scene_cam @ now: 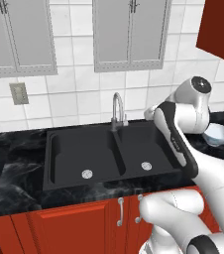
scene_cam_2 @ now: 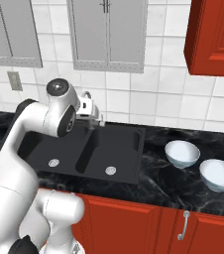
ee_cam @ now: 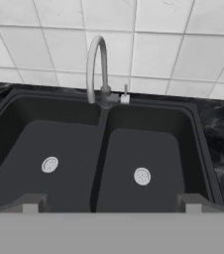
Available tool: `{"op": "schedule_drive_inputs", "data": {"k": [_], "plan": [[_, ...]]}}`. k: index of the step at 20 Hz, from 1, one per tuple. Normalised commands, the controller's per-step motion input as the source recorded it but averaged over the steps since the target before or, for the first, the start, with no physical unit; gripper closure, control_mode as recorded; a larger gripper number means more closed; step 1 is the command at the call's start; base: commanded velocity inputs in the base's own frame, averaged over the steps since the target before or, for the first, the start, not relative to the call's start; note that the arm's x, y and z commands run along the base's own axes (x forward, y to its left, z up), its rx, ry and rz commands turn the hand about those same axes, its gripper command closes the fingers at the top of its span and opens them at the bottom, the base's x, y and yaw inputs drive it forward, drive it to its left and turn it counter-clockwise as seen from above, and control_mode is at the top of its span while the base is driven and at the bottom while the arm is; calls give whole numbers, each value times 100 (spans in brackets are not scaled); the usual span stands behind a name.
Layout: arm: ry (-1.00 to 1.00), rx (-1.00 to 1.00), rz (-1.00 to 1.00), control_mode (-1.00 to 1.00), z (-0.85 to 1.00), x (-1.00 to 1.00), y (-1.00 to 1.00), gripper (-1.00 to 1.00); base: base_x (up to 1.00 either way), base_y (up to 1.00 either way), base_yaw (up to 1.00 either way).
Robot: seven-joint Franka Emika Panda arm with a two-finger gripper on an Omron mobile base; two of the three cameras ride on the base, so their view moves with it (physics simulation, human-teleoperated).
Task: Rinse each bowl for a few seconds and place them down in the sink or on the counter.
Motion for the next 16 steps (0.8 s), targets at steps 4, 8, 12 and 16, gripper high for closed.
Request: {"op": "schedule_drive_inputs", "data": {"k": [4, 8, 12, 16], "plan": [[-4, 1, 7, -100, -12, 20, -5, -100, 0, 0, 0], [-5, 1, 6, -100, -13, 23, 0, -100, 0, 0, 0], [-6, 0, 5, -100, -15, 26, 0, -100, 0, 0, 0], [-4, 0, 6, -100, -16, 22, -5, -100, 0, 0, 0]]}}
